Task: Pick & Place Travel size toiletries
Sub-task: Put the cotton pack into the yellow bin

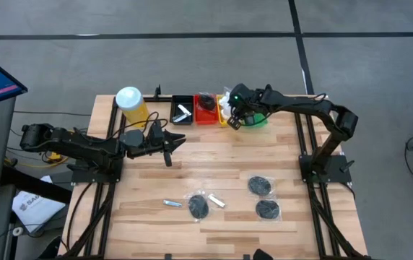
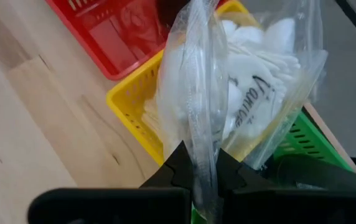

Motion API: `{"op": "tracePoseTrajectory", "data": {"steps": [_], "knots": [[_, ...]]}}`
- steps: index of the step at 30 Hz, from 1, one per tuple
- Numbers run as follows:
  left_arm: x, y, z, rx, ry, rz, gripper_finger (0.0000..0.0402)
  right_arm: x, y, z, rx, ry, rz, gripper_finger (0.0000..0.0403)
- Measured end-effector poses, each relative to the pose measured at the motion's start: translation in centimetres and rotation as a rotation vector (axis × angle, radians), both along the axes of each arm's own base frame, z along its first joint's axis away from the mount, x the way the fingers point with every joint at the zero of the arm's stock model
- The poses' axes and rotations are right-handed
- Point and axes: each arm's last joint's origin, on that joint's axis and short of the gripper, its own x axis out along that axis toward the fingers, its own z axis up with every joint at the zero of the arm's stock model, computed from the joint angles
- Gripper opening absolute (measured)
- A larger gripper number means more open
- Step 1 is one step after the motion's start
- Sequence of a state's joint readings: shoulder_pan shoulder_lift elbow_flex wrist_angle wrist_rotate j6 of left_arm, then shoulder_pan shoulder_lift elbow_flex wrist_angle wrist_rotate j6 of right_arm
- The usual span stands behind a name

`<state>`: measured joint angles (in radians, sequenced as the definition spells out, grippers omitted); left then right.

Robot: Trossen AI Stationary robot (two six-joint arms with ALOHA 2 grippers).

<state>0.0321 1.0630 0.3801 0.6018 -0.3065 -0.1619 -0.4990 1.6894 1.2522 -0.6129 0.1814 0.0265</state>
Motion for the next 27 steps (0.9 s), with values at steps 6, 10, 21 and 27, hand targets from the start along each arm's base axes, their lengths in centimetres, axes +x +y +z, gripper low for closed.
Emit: {"op": "tracePoseTrajectory", "data": {"steps": [6, 10, 21, 27], "knots": [[0.0, 0.0, 0.0, 0.000, 0.000, 0.000, 0.0076, -0.2, -0.2, -0.8, -0.014, -0.002, 0.015, 0.0007], [0.0, 0.0, 0.0, 0.000, 0.000, 0.000, 0.0076, -0.5, -0.4, -1.2, -0.007, 0.006, 0.009, 0.0007], [0.0, 0.0, 0.0, 0.000, 0.000, 0.000, 0.0076, -0.8, -0.4, -2.8, 0.034, -0.053, 0.036, 0.0008], [0.0, 0.0, 0.0, 0.000, 0.000, 0.000, 0.0076, -0.9, -0.5, -2.9, 0.054, -0.063, 0.035, 0.0024]]}}
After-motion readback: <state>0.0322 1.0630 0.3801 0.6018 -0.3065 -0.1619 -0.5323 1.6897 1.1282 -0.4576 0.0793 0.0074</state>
